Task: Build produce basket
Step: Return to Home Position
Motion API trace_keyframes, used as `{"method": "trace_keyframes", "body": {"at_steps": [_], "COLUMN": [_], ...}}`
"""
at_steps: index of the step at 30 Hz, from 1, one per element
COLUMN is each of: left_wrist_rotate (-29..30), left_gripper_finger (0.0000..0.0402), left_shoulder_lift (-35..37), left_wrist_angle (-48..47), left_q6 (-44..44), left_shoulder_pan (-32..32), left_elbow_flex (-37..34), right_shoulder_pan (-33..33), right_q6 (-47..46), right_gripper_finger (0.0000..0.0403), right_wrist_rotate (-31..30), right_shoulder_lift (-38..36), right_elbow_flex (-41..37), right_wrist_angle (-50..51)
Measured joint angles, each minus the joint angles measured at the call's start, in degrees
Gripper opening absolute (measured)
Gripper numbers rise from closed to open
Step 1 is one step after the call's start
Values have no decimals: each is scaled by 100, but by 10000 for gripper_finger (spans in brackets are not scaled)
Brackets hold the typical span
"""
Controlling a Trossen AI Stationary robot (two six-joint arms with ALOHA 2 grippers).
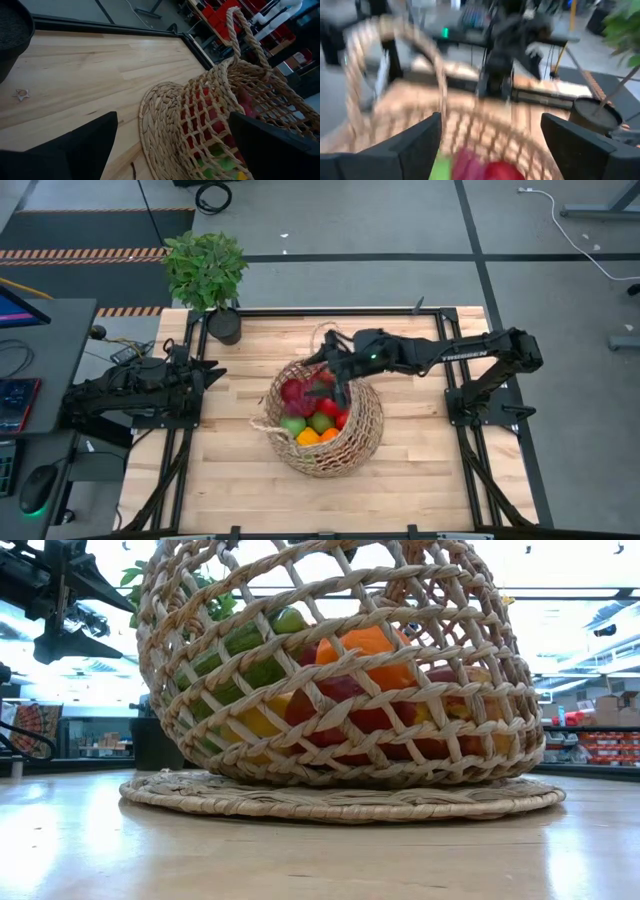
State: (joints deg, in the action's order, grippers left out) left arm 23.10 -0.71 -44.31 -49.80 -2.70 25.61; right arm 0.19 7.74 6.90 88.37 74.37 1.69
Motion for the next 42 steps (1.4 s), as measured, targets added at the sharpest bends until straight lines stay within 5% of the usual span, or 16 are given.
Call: {"method": "trace_keyframes", "body": {"at_steps": [7, 13, 19, 33, 42], "left_wrist_rotate": [0, -1, 0, -1, -2], "left_gripper_finger": [390, 390, 390, 390, 390], "left_shoulder_lift": [0, 0, 0, 0, 11], "left_wrist_angle": [-2, -2, -2, -10, 295], "left_q6": [-1, 0, -1, 0, -1], "left_shoulder_pan": [-1, 0, -1, 0, -1], "left_elbow_flex": [2, 2, 4, 4, -980], "right_shoulder_pan": [-222, -553, -543, -289, -129], "right_q6": [-1351, -2073, -3054, -4193, -4983], "right_gripper_finger": [349, 348, 348, 348, 348], "right_wrist_rotate": [-222, -256, -507, -2083, -2190], "right_shoulder_lift": [-725, -1666, -2504, -4190, -4567], "right_elbow_flex": [173, 170, -519, -2954, -4057], "right_wrist_angle": [39, 1056, 1599, -4, -920]}}
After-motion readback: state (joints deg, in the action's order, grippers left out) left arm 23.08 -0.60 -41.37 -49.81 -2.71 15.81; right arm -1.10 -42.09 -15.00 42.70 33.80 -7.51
